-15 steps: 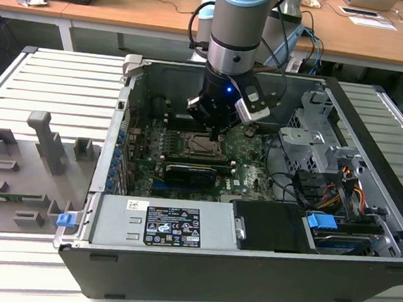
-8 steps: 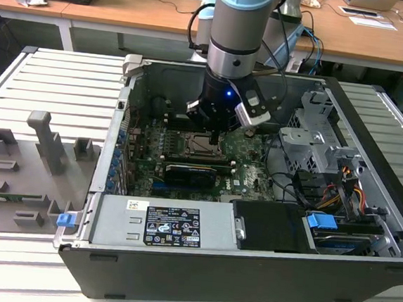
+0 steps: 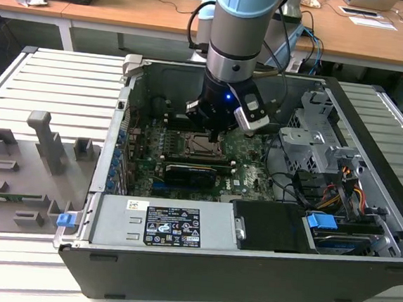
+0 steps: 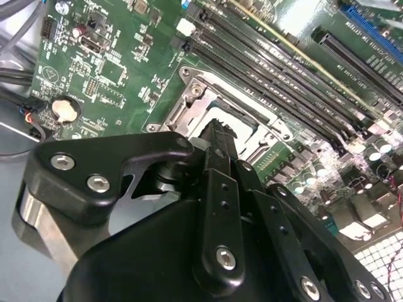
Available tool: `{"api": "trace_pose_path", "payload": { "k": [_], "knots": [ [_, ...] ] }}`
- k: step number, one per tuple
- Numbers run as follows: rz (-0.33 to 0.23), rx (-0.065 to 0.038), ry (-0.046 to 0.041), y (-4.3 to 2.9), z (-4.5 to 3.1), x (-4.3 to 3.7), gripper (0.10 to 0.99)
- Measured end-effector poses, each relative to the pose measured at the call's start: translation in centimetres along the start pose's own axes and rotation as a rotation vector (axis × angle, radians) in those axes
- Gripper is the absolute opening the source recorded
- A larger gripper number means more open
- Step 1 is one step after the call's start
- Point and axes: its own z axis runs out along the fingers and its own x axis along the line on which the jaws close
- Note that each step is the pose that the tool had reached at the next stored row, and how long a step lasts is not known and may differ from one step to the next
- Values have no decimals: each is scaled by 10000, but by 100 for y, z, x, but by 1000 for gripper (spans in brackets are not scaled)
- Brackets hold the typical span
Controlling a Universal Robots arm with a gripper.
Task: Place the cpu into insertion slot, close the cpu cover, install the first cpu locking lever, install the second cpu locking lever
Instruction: 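Install the second cpu locking lever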
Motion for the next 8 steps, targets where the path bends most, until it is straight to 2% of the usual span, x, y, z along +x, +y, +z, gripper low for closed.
{"api": "trace_pose_path", "payload": {
  "k": [4,8],
  "knots": [
    [1,-4,0,-52,-7,16,106],
    [1,-4,0,-64,-9,20,106]
  ]
}}
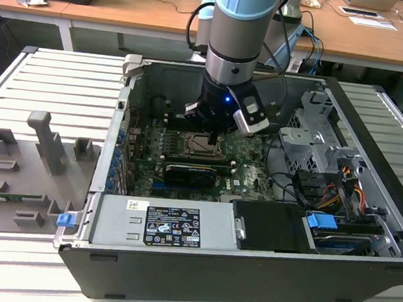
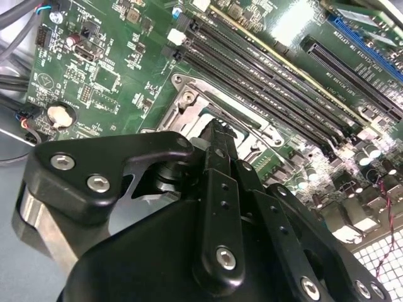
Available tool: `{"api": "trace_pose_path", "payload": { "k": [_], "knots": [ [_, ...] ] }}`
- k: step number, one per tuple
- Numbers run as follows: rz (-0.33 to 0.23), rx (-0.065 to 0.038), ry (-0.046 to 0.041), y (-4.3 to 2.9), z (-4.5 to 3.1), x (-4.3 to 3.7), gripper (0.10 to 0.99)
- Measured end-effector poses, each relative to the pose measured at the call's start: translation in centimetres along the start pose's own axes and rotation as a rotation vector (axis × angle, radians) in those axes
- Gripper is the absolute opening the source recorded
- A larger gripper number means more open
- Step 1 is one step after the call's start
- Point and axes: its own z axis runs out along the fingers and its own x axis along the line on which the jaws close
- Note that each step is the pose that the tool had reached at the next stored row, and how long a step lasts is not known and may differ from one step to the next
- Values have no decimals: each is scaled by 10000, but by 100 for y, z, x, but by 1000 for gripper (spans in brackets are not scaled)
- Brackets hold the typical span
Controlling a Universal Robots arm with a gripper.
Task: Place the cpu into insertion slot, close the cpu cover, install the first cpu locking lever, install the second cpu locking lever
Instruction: 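Install the second cpu locking lever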
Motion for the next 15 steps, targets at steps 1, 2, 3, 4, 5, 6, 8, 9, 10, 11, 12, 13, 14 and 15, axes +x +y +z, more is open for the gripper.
{"api": "trace_pose_path", "payload": {
  "k": [1,2,3,4,5,6,8,9,10,11,12,13,14,15],
  "knots": [
    [-1,1,0,-2,0,1,106],
    [-1,1,0,-2,-1,3,106],
    [-2,1,0,-2,-1,5,106],
    [0,1,0,-2,-1,7,106],
    [1,1,0,-2,-1,10,106],
    [-1,1,1,-2,-1,10,106],
    [0,1,1,-2,0,19,106],
    [-1,1,0,-2,0,20,106],
    [-1,1,0,-2,0,20,106],
    [1,1,1,-1,0,23,106],
    [0,1,0,-1,0,26,106],
    [0,1,0,-1,0,28,106],
    [0,1,1,-1,-1,31,106],
    [-1,1,0,-1,-1,33,106]
  ]
}}
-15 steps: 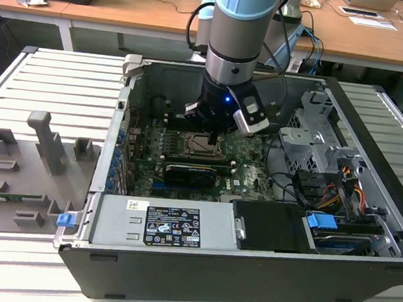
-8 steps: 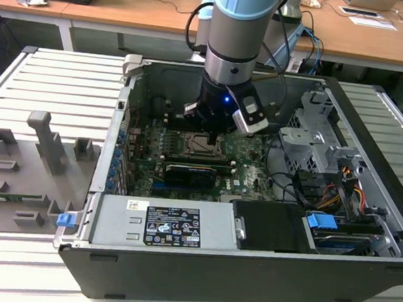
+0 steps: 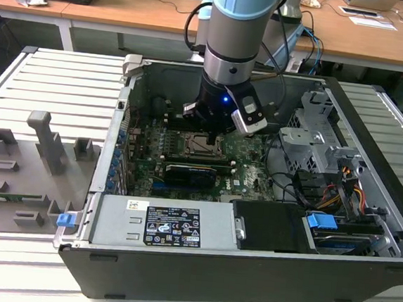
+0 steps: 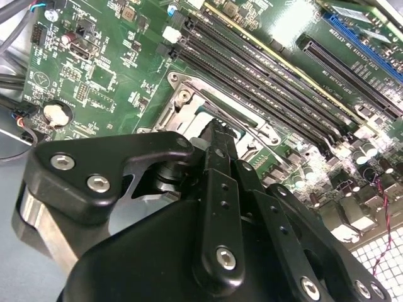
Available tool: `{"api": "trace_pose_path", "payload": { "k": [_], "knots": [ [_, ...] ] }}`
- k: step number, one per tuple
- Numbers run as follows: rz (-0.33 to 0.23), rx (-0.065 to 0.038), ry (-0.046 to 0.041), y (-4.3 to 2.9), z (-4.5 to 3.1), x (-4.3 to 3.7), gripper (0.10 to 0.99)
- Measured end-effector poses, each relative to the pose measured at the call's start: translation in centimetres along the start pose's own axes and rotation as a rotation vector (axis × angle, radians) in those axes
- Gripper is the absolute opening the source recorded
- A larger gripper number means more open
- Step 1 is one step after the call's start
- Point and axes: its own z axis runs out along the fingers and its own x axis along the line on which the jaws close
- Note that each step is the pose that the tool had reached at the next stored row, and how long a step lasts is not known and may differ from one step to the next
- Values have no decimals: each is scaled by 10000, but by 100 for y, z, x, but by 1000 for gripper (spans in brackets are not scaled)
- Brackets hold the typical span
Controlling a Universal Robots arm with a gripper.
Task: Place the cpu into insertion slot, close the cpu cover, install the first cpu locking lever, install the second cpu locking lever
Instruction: 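Install the second cpu locking lever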
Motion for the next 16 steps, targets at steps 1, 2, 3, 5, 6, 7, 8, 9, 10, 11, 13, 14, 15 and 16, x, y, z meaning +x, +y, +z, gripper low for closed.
{"api": "trace_pose_path", "payload": {
  "k": [1,2,3,5,6,7,8,9,10,11,13,14,15,16],
  "knots": [
    [0,0,0,0,0,3,106],
    [0,0,0,0,0,6,106],
    [0,0,0,0,0,7,106],
    [2,-64,0,-7,-2,9,106],
    [5,-184,-2,-12,-1,8,106],
    [7,-256,-1,-21,-3,8,106],
    [8,-273,5,-32,-4,8,106],
    [9,-280,12,-45,-5,9,106],
    [9,-280,14,-55,-5,9,106],
    [8,-281,16,-73,-5,10,106],
    [9,-281,15,-83,-5,10,106],
    [9,-281,15,-92,-6,10,106],
    [9,-281,15,-98,-6,11,106],
    [9,-281,16,-109,-6,11,106]
  ]
}}
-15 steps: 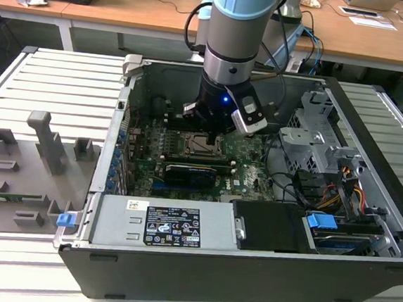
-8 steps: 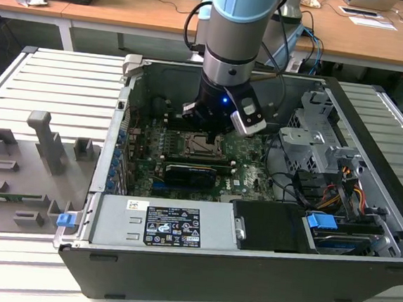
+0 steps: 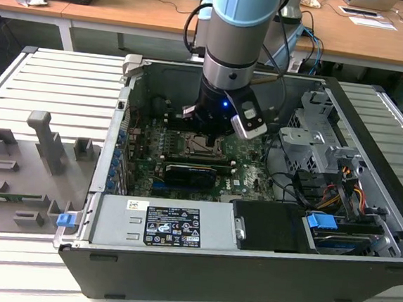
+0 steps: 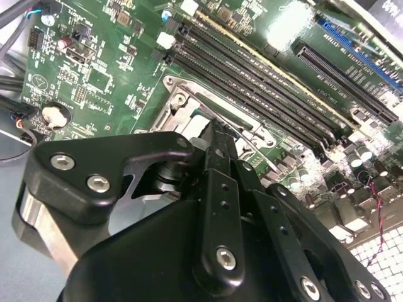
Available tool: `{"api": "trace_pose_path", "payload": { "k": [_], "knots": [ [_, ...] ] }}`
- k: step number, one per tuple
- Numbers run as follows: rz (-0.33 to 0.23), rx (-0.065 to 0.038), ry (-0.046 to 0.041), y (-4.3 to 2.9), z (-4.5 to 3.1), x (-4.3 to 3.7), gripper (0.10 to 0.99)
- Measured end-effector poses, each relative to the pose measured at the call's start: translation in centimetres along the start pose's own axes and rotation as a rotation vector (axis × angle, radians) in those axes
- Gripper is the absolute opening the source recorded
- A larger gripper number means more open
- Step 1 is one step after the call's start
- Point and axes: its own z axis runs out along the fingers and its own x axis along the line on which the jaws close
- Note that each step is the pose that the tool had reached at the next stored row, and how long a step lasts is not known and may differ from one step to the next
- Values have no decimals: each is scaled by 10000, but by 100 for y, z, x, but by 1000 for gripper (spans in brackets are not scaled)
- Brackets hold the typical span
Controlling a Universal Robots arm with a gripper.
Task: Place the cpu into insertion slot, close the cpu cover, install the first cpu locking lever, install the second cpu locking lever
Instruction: 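Install the second cpu locking lever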
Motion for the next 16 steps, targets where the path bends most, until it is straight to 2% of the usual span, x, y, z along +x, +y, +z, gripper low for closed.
{"api": "trace_pose_path", "payload": {
  "k": [6,10,13,16],
  "knots": [
    [0,-10,0,-40,-4,8,106],
    [1,-91,-3,-50,-6,85,106],
    [2,-103,-5,-58,-2,166,106],
    [2,-102,-4,-92,-2,190,106]
  ]
}}
